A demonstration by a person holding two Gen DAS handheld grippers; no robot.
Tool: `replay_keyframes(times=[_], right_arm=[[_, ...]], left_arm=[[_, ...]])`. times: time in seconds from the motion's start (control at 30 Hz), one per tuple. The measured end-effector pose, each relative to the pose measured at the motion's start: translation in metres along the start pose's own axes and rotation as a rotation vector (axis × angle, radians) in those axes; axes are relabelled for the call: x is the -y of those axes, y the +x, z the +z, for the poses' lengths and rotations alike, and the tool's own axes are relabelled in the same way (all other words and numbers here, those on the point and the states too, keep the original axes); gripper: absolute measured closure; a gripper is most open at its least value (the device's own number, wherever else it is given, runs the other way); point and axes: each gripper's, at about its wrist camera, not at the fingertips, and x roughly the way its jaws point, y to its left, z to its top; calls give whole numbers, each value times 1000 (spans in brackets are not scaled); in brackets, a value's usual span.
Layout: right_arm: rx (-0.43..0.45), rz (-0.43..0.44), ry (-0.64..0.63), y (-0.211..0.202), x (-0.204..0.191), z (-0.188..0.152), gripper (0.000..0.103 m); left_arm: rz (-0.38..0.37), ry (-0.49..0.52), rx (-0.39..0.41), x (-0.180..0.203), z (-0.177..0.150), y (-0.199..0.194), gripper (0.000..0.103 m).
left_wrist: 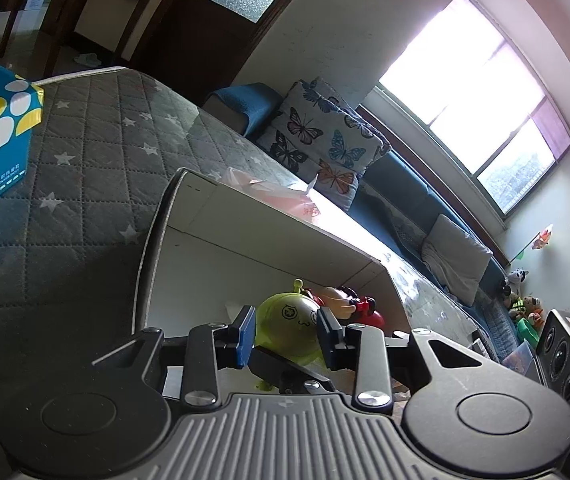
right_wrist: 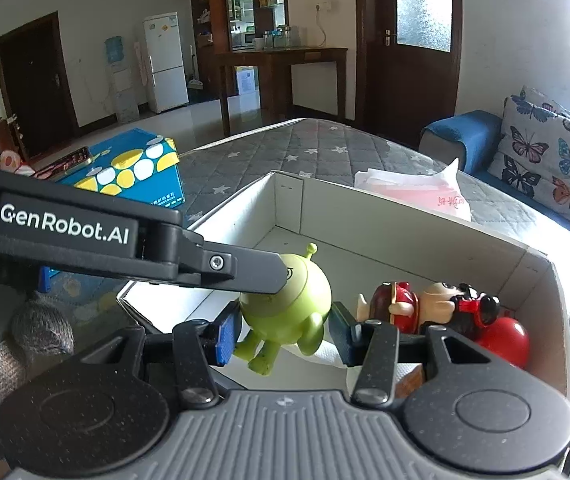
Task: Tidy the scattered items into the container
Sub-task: 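Carry the green alien toy into the grey box with both grippers, then open both grippers to drop the alien toy in the box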
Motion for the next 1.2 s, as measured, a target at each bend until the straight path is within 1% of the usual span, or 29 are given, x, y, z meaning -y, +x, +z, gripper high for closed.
replay_keyframes(times=[0.13,0.27,0.5,0.7,1.2], right_arm=[[-11,14,-36,4,-7,3,55],[-73,22,-55,18,-9,7,55],[-104,56,-9,23,-1,9,55],[-104,58,17,22,4,7,54],[-88,61,7,18,0,7,53]], left_arm=[[20,5,6,0,1,-3,67],[33,1,8,0,1,-4,67],[35,-5,8,-4,1,-5,67],[35,-10,12,-7,1,-5,67],[37,-13,15,-9,0,-8,67]])
